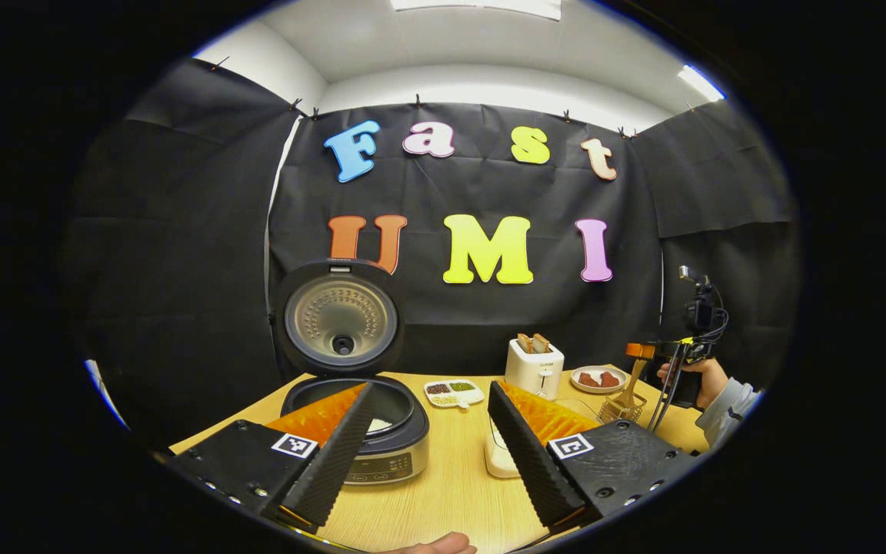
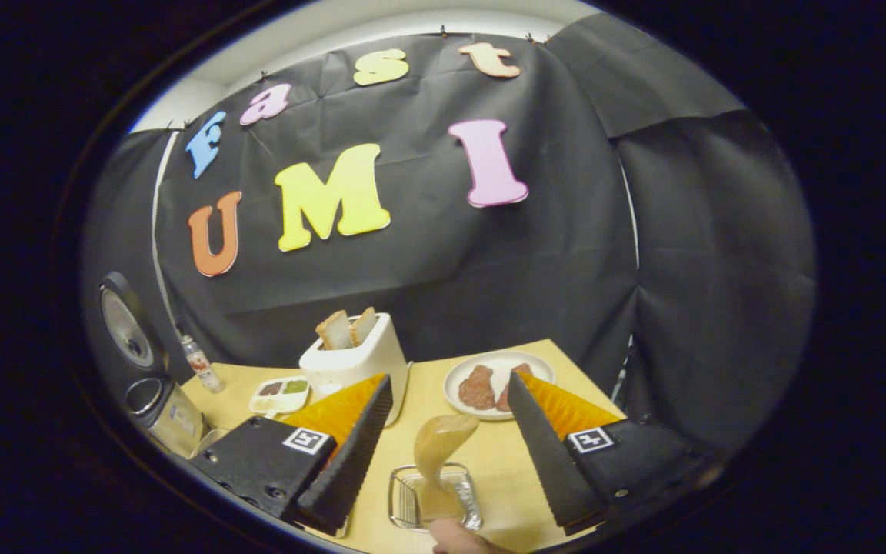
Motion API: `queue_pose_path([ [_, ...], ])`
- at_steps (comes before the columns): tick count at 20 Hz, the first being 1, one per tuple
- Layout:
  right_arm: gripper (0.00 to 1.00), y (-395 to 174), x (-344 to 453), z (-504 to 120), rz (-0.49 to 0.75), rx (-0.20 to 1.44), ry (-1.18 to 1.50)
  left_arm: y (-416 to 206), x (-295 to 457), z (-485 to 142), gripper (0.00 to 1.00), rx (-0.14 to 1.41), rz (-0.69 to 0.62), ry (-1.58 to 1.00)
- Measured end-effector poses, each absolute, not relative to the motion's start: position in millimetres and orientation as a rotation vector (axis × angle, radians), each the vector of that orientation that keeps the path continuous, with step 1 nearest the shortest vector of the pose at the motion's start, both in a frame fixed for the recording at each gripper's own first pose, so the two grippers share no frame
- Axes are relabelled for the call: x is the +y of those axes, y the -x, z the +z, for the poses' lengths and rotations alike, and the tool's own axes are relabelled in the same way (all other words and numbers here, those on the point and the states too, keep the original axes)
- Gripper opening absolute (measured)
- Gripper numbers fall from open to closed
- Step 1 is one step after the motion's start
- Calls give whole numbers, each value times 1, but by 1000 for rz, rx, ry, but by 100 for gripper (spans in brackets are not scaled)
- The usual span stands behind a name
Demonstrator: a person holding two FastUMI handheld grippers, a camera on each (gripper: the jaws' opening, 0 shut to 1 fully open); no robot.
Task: Close the left gripper, press the button to open the rice cooker; take a wooden spoon from the chopstick holder with the right hand, scoop a spoonful of rice and pour it into the rice cooker, then put the wooden spoon back into the chopstick holder.
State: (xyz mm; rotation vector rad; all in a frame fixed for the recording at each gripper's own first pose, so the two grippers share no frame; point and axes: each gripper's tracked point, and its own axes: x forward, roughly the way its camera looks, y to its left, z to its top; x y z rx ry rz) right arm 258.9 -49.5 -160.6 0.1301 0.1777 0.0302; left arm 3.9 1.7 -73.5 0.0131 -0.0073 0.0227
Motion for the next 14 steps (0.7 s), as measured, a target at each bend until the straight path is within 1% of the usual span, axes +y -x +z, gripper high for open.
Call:
queue_pose_path([
  [1, 99, -251, -51, -149, 20, 151, -126, -6, 3, -71, 94, -16, 23, -12],
  [2, 95, -245, -54, -137, 5, 126, -118, -8, 6, -70, 94, -22, 23, -10],
  [3, 100, -238, -54, -128, 2, 112, -112, -11, 10, -72, 94, -21, 27, -5],
  [4, 96, -228, -53, -121, 2, 100, -112, -14, 15, -72, 94, -21, 36, 1],
  [5, 96, -219, -51, -111, 10, 88, -113, -15, 18, -73, 94, -19, 44, 5],
  [6, 100, -209, -50, -104, 8, 84, -111, -17, 21, -72, 94, -23, 51, 8],
  [7, 96, -198, -49, -96, 10, 74, -117, -18, 24, -70, 94, -30, 57, 9],
  [8, 96, -188, -47, -88, 8, 67, -125, -19, 27, -68, 94, -31, 61, 7],
  [9, 100, -176, -43, -83, 6, 68, -137, -23, 29, -69, 94, -27, 63, 3],
  [13, 100, -132, -38, -62, 7, 54, -126, -27, 39, -61, 95, -14, 73, -21],
  [14, 96, -122, -38, -51, 6, 28, -115, -27, 41, -58, 95, -15, 75, -22],
])
